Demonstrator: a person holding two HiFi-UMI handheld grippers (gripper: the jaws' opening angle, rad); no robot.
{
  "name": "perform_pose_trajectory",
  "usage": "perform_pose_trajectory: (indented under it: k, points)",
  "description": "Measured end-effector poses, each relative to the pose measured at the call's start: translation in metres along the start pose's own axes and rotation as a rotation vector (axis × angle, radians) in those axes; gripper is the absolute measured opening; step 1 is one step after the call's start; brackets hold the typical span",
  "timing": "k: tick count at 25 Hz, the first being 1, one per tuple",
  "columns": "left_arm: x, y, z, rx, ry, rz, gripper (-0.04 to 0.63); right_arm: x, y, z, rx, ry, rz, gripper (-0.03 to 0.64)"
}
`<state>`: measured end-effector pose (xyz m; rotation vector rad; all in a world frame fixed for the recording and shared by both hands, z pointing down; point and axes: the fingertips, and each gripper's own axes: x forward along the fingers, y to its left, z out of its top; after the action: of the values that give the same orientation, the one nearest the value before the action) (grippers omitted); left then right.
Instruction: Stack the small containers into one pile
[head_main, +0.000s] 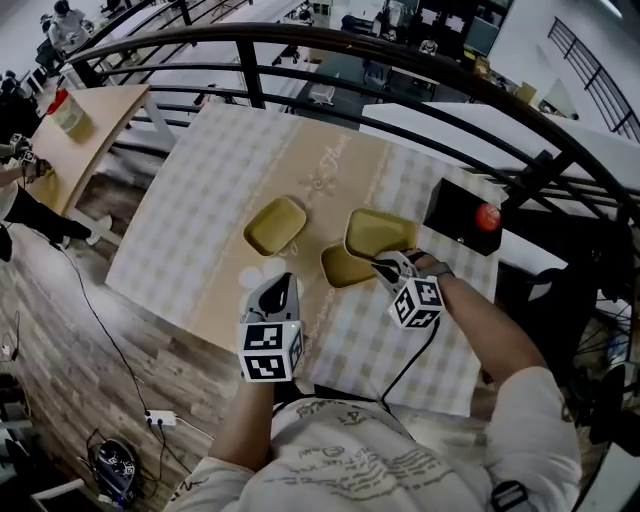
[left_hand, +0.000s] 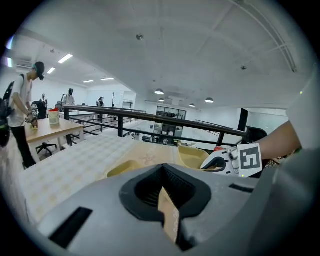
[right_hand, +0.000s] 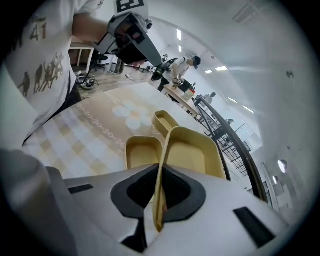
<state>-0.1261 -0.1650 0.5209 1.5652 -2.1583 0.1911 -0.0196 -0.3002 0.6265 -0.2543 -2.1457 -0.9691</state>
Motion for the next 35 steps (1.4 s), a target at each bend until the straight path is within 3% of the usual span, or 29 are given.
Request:
perform_pose_trajectory:
  k: [6, 13, 22, 28, 35]
  points:
    - [-0.011, 0.011, -0.014, -0.039, 0.007, 0.075, 0.006, 0.016, 0.024, 0.008, -0.116, -0.03, 0.1, 0.02]
    - [-0.02, 0.021, -0.019, -0.058, 0.001, 0.129, 0.006, 0.032, 0.045, 0.01, -0.175, -0.052, 0.211, 0.021]
    - [-0.021, 0.031, -0.022, -0.087, -0.009, 0.157, 0.006, 0.037, 0.061, 0.005, -0.199, -0.053, 0.281, 0.021]
    - [-0.018, 0.033, -0.025, -0.091, -0.003, 0.162, 0.006, 0.039, 0.071, -0.004, -0.297, -0.058, 0.306, 0.02]
    - [-0.013, 0.033, -0.027, -0.094, 0.01, 0.176, 0.006, 0.041, 0.08, -0.004, -0.315, -0.094, 0.37, 0.021]
